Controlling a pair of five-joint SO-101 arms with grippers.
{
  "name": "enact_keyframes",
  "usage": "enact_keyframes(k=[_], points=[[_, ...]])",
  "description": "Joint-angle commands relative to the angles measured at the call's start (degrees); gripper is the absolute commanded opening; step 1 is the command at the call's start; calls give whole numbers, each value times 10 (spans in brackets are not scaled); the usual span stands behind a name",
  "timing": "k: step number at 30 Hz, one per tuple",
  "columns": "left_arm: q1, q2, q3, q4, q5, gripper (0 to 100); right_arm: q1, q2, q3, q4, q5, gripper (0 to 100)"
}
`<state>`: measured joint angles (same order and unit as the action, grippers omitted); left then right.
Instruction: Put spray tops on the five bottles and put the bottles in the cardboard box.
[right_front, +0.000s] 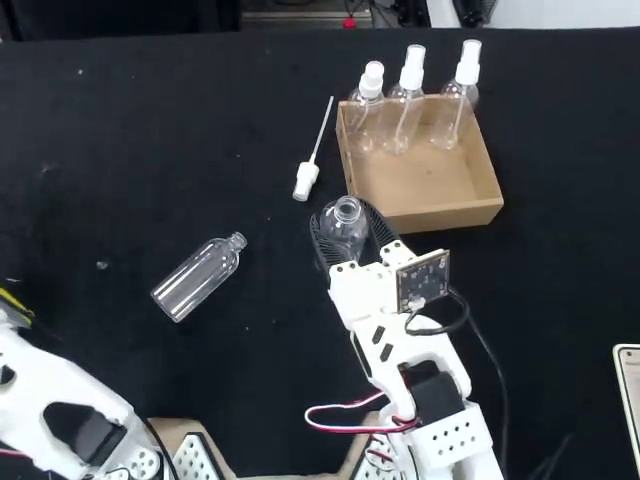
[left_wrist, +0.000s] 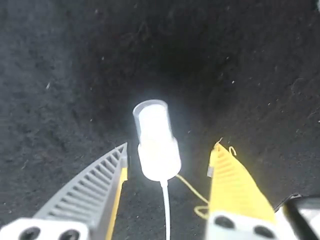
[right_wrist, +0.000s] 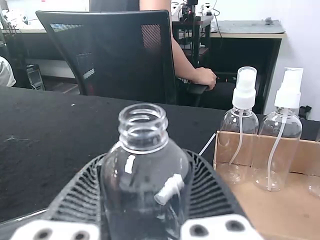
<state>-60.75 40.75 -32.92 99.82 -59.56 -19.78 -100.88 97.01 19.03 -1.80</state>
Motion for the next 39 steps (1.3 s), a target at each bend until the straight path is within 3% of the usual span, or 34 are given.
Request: enact_keyframes(k=[1,15,21,24,30,36,39], points=[[-7,0,-18,-8,-11,256,5,-9,-2,3,5,18],[-9,63,-49,-10,-10,253,5,-9,-2,3,5,18],[-7,63,-51,10,-6,49,5,-10,-2,3,5,18],[-10,47,-51,10,-4,59,5,-11,-2,3,5,18],[-13,-89,15,11,18,73,5,-11,-2,3,5,18],[44,-337,269,2,22,76,5,-11,-2,3,5,18],[107,-469,383,-39,86,76,5,-11,-2,3,4,18]])
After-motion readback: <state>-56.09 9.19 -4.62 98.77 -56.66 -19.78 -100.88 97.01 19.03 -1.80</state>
